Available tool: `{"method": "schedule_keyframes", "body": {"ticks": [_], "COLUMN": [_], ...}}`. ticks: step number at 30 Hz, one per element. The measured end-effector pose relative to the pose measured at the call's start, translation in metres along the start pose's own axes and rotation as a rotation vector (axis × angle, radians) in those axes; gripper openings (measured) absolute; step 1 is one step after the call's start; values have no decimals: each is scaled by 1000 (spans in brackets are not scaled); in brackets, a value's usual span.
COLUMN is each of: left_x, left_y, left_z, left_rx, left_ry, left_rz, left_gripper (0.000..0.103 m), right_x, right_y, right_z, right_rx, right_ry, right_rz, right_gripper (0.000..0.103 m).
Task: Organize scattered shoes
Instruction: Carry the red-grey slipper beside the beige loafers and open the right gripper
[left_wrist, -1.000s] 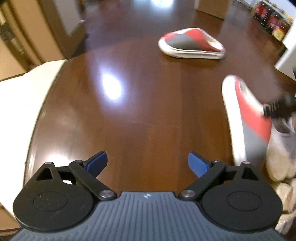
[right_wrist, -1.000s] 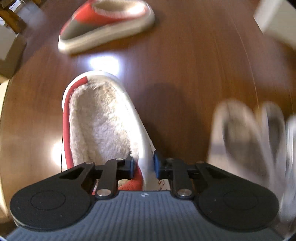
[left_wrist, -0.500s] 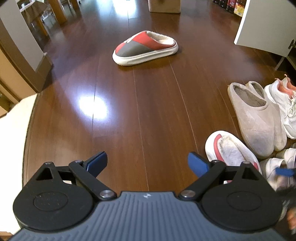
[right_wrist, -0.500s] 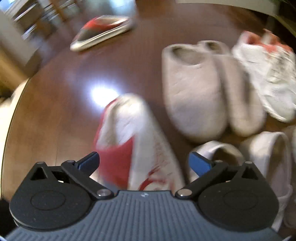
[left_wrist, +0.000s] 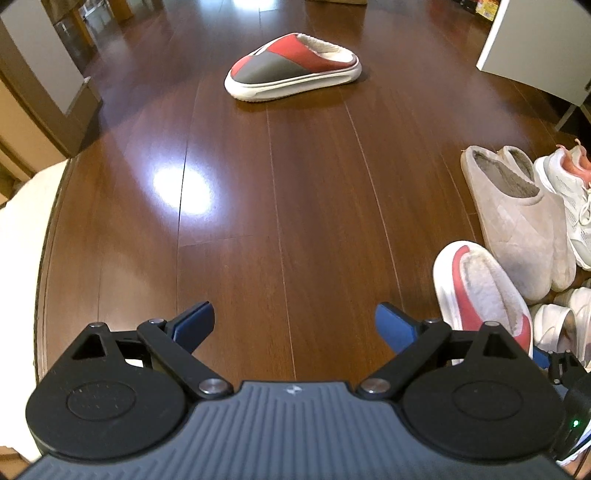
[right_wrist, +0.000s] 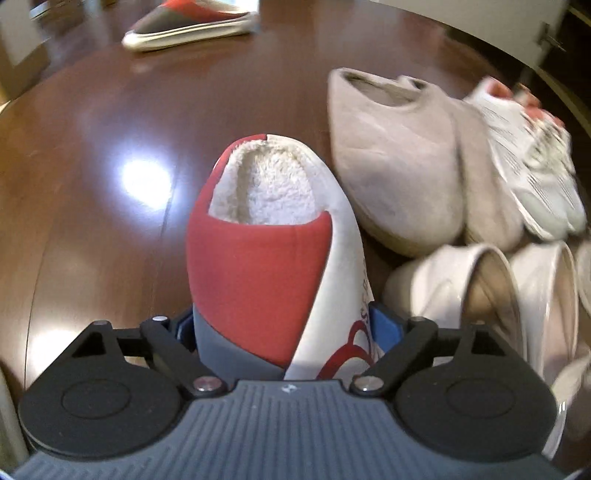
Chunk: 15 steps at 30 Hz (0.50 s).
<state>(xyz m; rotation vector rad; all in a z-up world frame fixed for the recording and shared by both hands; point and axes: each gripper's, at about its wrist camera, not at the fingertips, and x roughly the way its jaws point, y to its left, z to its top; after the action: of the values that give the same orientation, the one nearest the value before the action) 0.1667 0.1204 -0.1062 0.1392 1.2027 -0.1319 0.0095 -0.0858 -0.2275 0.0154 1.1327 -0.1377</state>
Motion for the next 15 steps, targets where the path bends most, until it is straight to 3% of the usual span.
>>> {"method": "schedule_keyframes", "body": {"ticks": [7,12,15], "left_x": [0,-1,-3], "left_y": [-6,-8,-3], "left_z": [-3,-3,0], "left_rx": [36,60,64], "left_ry": [-3,3,-9], "left_rz": [-1,14,55], "left_gripper": [96,96,96], "right_x": [6,31,-1], "right_y": [-11,-11,-28], "right_z": [-1,30,36], "right_rx": [10,5,18], "right_ry": [13,74,36], "right_rz": [-1,42,115], "right_gripper": [89,99,102]}}
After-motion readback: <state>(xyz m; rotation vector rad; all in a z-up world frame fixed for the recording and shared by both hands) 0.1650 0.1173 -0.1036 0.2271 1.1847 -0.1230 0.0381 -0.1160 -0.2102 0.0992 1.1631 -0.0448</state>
